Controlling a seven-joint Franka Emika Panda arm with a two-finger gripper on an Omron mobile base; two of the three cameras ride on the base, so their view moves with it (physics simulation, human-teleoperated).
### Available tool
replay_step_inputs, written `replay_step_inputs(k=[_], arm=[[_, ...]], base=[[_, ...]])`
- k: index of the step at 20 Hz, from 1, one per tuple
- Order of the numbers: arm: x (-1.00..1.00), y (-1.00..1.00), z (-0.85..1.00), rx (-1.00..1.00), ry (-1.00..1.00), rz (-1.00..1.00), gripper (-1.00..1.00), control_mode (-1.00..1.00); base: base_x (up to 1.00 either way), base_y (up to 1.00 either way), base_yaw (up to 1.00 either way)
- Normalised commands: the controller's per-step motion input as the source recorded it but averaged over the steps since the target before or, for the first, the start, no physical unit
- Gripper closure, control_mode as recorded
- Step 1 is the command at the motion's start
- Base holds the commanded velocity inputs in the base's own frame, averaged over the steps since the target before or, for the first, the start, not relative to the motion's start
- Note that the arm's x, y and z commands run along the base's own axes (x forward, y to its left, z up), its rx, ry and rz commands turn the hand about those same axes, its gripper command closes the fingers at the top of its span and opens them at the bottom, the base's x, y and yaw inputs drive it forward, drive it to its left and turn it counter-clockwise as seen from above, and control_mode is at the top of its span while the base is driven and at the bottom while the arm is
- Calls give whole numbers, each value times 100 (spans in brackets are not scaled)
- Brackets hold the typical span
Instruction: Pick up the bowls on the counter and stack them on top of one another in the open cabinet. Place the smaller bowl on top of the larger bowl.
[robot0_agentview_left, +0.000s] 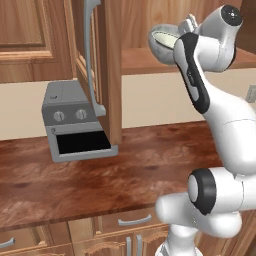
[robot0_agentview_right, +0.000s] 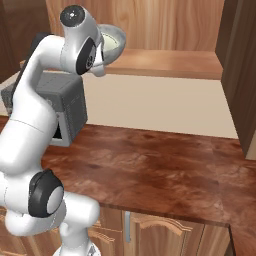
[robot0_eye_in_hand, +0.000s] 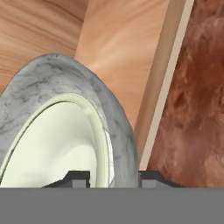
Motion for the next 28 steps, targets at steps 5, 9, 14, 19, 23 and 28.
replay_step_inputs(k=[5,9,14,19,23,28], arm=[[53,10,-6,3,0,-4,100,-100],[47,5,-3,2,1,-4,100,-100],[38,0,-1,0,2,-1,100,-100],[33,0,0,0,1,0,-100,-100],[4,0,0,0,0,0,-100,-100],[0,0,26,1,6,-2,-100,-100]], base=[[0,0,0],[0,0,0],[0,0,0],[0,0,0],[0,0,0],[0,0,0]])
